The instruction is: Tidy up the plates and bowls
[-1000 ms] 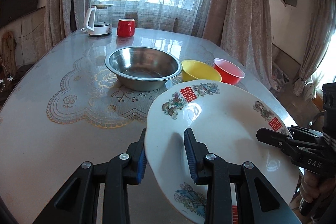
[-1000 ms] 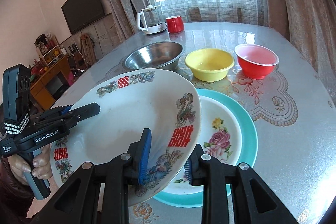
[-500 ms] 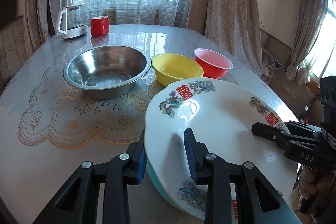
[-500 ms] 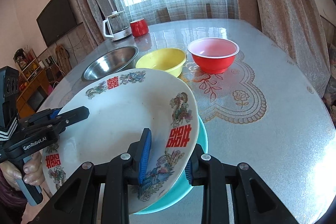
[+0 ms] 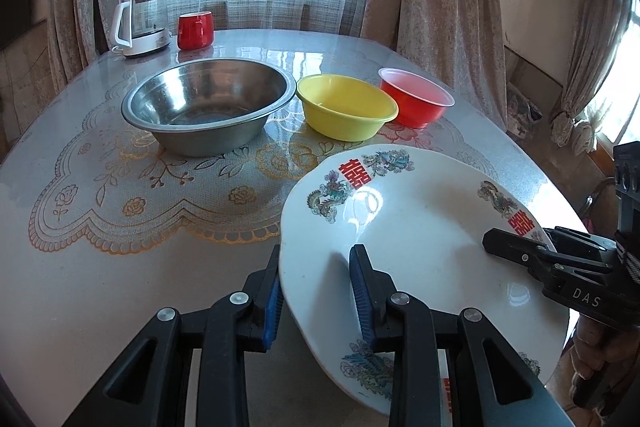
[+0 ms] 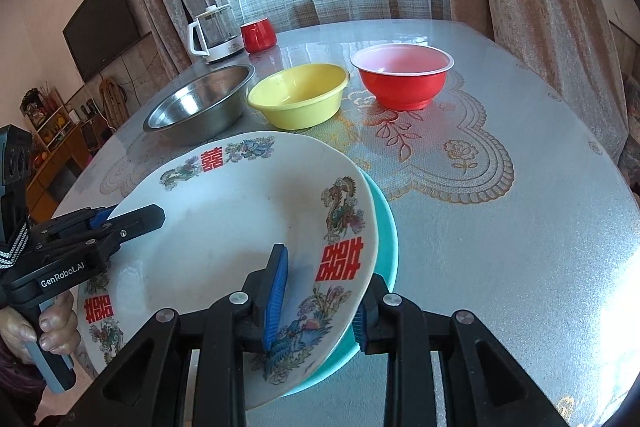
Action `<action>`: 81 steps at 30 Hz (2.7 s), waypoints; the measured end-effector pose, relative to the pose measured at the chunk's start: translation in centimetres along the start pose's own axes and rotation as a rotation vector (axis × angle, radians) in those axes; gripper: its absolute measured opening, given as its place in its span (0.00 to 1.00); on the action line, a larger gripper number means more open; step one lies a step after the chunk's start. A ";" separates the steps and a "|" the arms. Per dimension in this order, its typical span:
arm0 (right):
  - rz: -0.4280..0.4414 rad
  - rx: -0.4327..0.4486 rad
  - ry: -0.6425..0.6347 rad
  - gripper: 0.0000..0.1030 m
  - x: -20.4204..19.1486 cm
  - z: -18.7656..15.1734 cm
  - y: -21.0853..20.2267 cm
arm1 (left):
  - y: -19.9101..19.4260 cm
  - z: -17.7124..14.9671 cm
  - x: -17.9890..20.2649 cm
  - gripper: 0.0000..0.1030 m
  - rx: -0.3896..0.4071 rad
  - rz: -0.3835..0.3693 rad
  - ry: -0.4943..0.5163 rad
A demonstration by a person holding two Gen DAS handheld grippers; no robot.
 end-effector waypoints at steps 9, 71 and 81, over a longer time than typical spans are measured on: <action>0.006 -0.001 0.006 0.28 0.1 -0.1 0.0 | 0.1 0.0 0.0 0.31 0.000 0.013 -0.014; -0.078 0.050 0.102 0.33 2.5 0.7 -3.0 | -2.1 -0.4 0.4 0.37 0.052 0.151 -0.035; -0.085 0.076 0.109 0.33 2.0 2.8 -3.3 | -3.8 0.4 -1.6 0.37 0.100 0.158 -0.081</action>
Point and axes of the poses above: each gripper's, at about its wrist camera, not at the fingertips, and y roughly the way its jaws point, x to its right, z to its top, the point moved 4 cm from there along y, roughly the way its jaws point, and after that the axes turned 14 degrees about -z, right-handed, at the moved point
